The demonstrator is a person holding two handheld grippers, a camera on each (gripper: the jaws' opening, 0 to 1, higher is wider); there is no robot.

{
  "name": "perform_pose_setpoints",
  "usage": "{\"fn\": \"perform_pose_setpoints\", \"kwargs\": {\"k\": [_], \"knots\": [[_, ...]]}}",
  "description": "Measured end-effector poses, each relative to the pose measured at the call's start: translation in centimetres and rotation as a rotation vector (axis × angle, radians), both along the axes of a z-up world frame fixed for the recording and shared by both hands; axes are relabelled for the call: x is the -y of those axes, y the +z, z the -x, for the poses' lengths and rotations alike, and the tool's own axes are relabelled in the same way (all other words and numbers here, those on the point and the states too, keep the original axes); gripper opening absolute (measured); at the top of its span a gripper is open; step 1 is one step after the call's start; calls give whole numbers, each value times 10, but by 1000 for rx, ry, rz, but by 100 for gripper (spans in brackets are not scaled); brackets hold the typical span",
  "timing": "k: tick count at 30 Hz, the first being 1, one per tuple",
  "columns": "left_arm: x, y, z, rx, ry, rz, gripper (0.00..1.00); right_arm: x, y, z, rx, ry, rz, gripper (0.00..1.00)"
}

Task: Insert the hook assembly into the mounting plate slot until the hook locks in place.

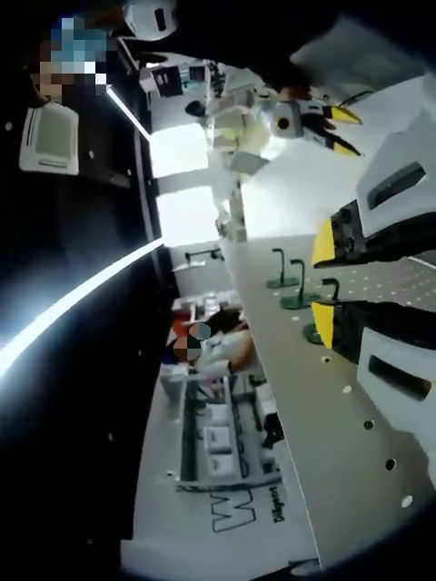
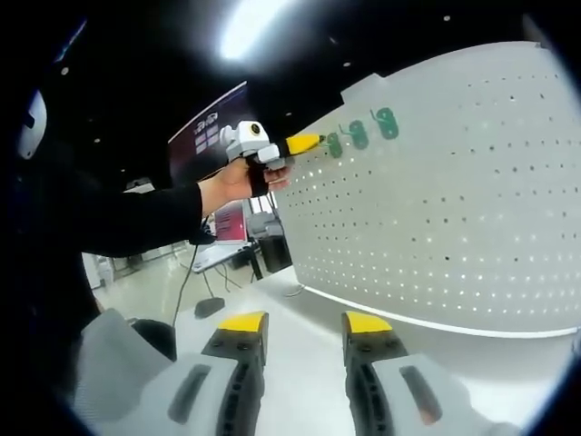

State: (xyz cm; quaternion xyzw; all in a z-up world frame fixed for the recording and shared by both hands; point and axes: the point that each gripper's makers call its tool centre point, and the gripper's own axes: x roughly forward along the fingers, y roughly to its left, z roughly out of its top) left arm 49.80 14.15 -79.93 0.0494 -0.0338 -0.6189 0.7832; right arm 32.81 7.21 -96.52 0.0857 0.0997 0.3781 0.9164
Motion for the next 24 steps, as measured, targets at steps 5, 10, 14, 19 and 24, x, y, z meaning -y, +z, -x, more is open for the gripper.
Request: {"fn": "perform_pose_setpoints", "kwargs": {"k": [5,10,14,19,24], "knots": [[-3,3,9,-1,9,8,24,-2,1,1,4,6,-2,30],[-4,3,24,10,11,6,24,-4,3,1,10,12,0,30],[-3,0,40,6,2,5,25,-6,5,2,16,19,0,30],[-2,-11,57,3,3,-25,24,-9,6,4,22,29,0,30],[-2,-21,77,-21,2,-17,24,-12,7,5,28,40,2,30]]}}
